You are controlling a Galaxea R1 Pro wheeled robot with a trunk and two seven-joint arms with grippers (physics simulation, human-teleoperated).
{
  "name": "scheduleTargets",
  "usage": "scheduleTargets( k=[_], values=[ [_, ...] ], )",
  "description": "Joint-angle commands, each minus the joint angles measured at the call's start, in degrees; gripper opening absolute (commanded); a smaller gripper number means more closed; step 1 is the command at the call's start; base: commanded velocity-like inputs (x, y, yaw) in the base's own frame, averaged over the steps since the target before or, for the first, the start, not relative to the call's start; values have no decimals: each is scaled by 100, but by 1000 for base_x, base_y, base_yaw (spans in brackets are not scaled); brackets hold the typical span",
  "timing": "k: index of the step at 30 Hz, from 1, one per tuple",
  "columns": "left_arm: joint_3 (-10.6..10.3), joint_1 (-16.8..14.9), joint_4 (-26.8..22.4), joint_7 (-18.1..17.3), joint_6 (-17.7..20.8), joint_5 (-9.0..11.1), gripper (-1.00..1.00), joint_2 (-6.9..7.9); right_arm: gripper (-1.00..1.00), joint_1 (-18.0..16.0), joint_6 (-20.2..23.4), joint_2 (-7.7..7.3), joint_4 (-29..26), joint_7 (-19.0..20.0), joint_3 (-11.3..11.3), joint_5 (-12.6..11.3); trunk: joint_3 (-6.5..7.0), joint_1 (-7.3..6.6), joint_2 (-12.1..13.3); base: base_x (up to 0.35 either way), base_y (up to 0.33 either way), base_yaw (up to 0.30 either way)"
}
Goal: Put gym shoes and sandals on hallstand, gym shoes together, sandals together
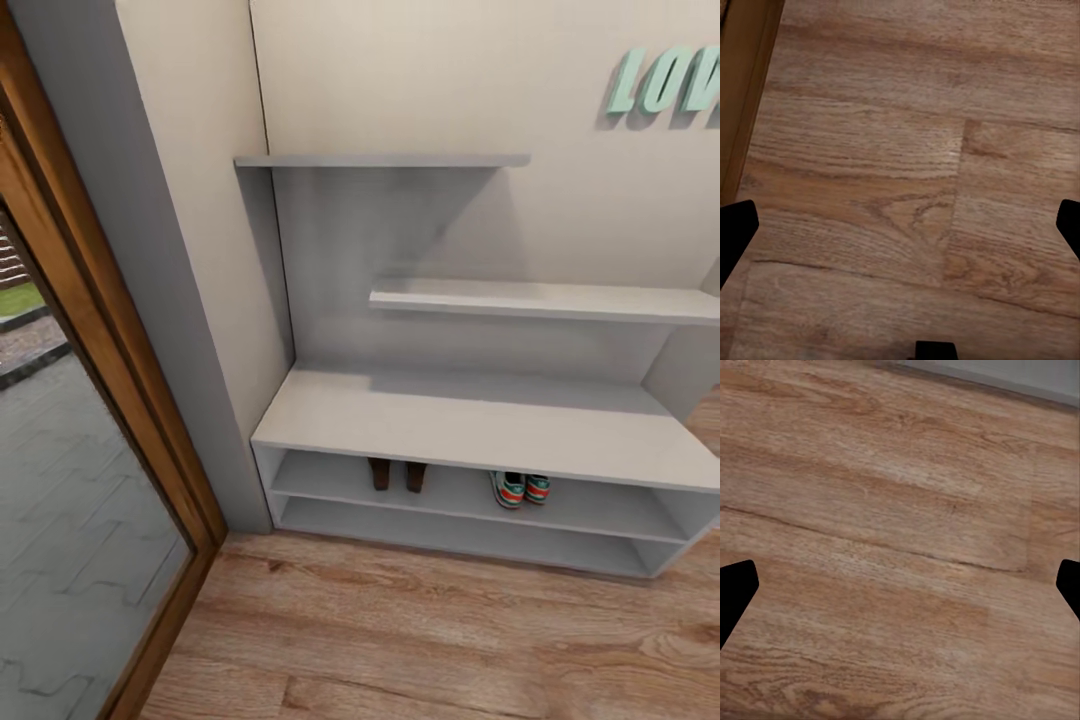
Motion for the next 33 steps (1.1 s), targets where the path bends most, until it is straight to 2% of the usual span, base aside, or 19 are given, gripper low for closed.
scheduleTargets(
  k=[1, 16, 33],
  values=[
    [49, -2, 5, -36, -17, -23, 100, 2, 100, -4, -19, -1, 6, -5, -48, 57, 14, -23, 39, 0, 0, 0],
    [57, 4, 5, -28, -23, -16, 100, 16, 100, -4, -17, 0, 6, -5, -48, 57, 283, -353, 641, 0, 0, 0],
    [64, 4, -3, -23, -40, 12, 100, 1, 100, -4, -19, 0, 8, -7, -48, 57, 283, -353, 641, 0, 0, 0]
  ],
)
